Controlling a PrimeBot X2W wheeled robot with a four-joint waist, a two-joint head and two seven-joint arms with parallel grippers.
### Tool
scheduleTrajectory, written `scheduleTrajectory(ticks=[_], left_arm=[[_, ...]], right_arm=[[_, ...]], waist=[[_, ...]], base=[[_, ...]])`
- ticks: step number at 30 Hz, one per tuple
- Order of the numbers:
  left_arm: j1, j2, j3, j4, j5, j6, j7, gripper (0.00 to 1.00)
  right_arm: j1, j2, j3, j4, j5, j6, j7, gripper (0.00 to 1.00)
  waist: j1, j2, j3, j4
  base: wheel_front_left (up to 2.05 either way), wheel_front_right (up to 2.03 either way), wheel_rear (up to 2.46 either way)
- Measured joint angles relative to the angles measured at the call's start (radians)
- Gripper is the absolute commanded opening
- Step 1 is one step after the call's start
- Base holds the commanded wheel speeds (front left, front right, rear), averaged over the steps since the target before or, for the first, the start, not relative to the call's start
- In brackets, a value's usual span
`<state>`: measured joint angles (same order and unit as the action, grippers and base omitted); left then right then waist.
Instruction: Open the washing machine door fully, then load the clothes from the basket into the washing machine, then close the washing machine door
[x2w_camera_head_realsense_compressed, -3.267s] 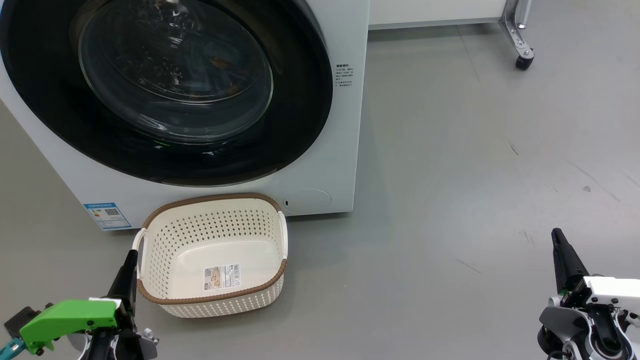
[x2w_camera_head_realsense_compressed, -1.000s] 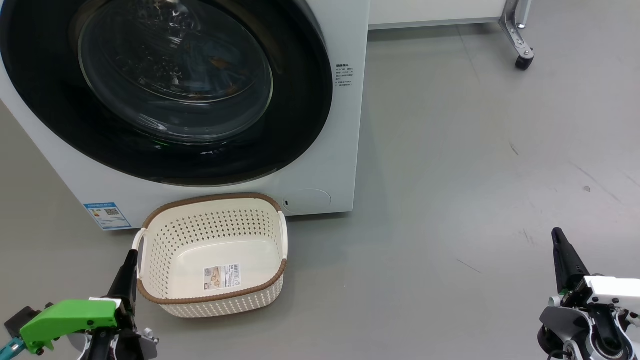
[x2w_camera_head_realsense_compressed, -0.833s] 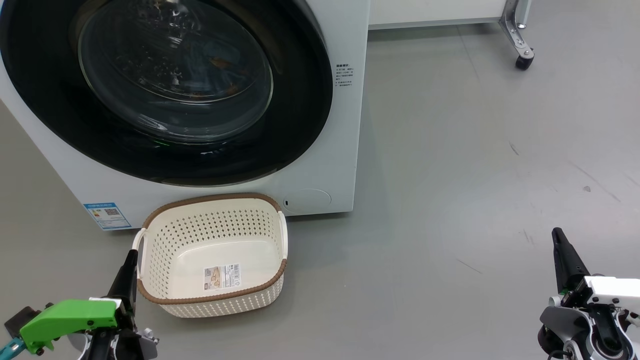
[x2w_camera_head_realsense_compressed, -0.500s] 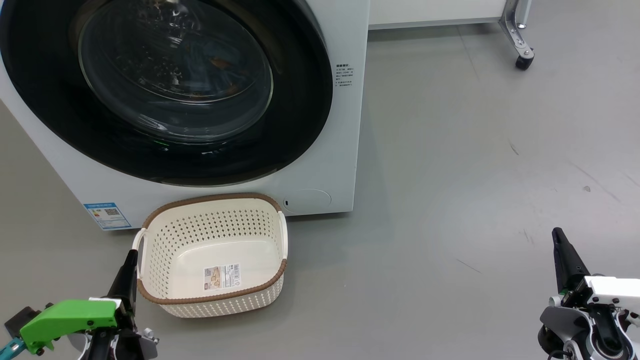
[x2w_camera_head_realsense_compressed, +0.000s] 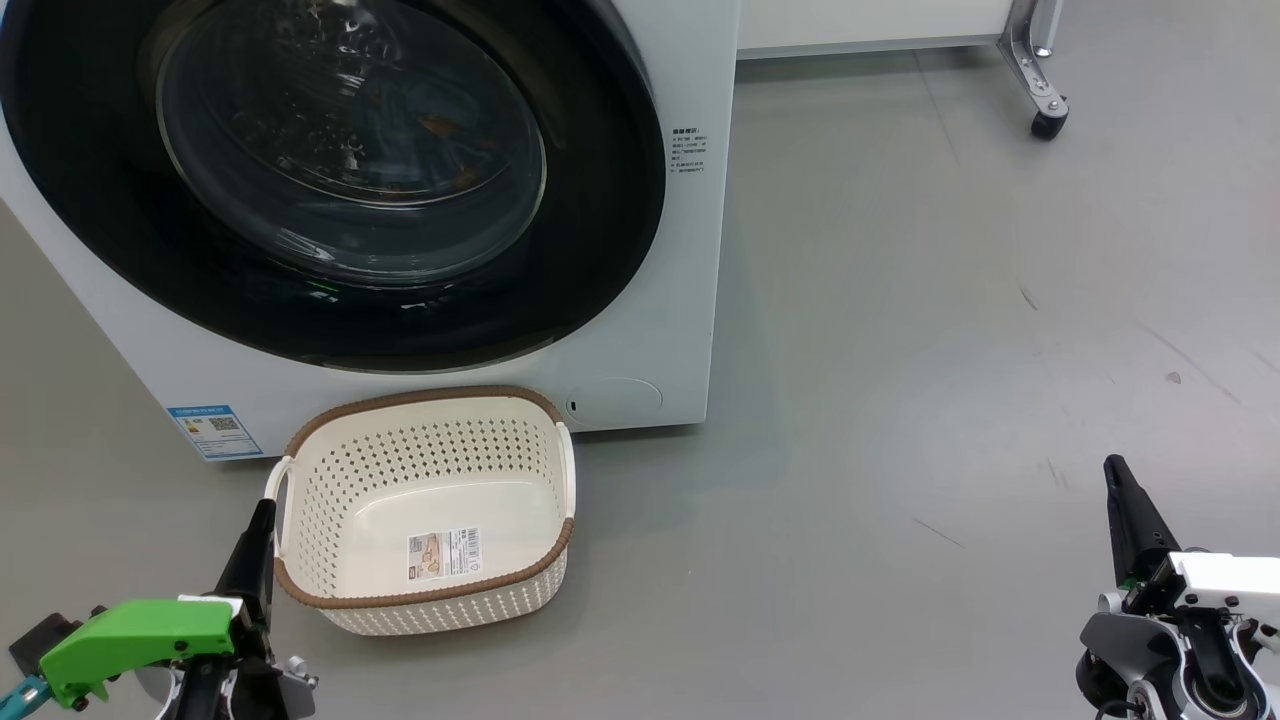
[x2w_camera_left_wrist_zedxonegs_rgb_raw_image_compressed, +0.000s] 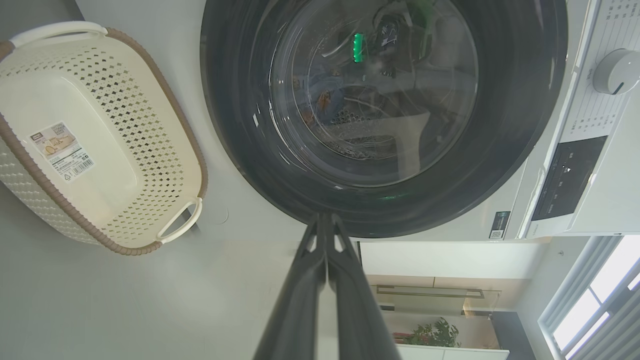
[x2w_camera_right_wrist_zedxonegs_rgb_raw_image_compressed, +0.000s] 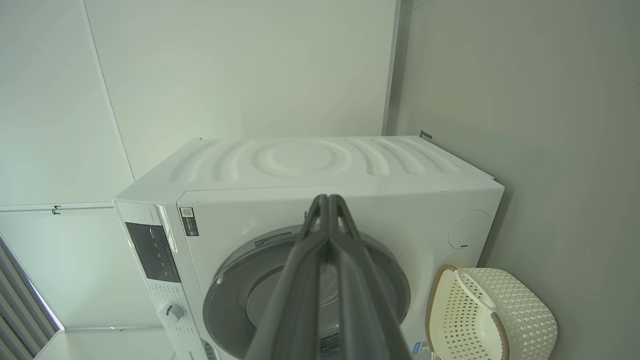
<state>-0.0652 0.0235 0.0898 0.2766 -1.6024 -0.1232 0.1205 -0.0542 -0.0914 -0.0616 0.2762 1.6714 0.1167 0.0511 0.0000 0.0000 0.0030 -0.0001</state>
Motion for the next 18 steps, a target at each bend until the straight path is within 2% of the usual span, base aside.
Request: scheduleTrajectory(ticks=[18], left_arm=[[0.000,0.000,0.000,0.000,0.000,0.000,0.000,0.00]], right_arm=[[0.000,0.002,-0.002,0.000,0.000,0.000,0.000,0.00]], waist=[[0.0000,0.0000,0.000,0.000]], base=[[0.00,0.00,0.00]])
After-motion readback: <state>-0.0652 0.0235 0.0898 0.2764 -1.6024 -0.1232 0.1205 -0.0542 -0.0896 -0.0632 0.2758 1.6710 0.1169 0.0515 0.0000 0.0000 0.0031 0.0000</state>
